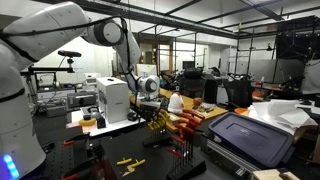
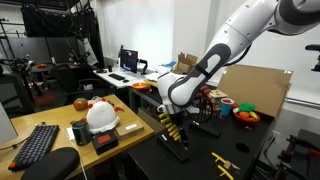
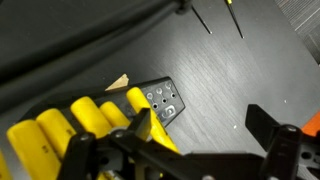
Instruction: Detach the smallest yellow object from the stand and put it on the table
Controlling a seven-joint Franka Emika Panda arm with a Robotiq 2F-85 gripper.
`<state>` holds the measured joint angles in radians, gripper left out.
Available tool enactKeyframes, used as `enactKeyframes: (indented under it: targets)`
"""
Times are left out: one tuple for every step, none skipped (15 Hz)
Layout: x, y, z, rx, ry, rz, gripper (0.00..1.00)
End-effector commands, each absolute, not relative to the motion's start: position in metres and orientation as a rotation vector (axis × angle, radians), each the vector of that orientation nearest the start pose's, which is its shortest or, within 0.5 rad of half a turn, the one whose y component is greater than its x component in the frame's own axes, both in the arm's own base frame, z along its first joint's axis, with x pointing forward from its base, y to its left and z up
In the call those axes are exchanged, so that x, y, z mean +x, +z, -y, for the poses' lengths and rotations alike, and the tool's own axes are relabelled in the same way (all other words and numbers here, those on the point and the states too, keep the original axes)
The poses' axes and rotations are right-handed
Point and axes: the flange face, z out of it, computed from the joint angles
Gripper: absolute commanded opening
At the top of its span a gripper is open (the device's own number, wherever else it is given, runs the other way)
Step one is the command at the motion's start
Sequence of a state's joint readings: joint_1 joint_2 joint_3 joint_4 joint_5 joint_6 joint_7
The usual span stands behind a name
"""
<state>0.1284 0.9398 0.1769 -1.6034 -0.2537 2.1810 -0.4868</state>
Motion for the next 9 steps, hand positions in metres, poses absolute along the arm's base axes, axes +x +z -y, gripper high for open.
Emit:
enactKeyframes:
  targets:
    - [0.6125, 0.0468, -0.1785, -2.747, 0.543, 1.423, 1.00]
    - [0.6125, 0.0466, -0.1790, -2.747, 0.540, 1.423, 1.00]
    - [0.6124, 0.0466, -0.1795, -2.748, 0.539, 1.424, 1.00]
    - [0.6122, 0.0464, -0.1803, -2.750, 0.535, 1.425, 0.75]
    - [0.6123, 0.0465, -0.1809, -2.752, 0.533, 1.426, 0.74]
    - [0.6138, 0.0481, -0.1813, -2.755, 0.524, 1.430, 0.67]
    - [0.6151, 0.0492, -0.1813, -2.759, 0.516, 1.433, 0.60]
    - [0.6163, 0.0499, -0.1809, -2.763, 0.508, 1.435, 0.51]
    - [0.6175, 0.0505, -0.1802, -2.768, 0.502, 1.436, 0.44]
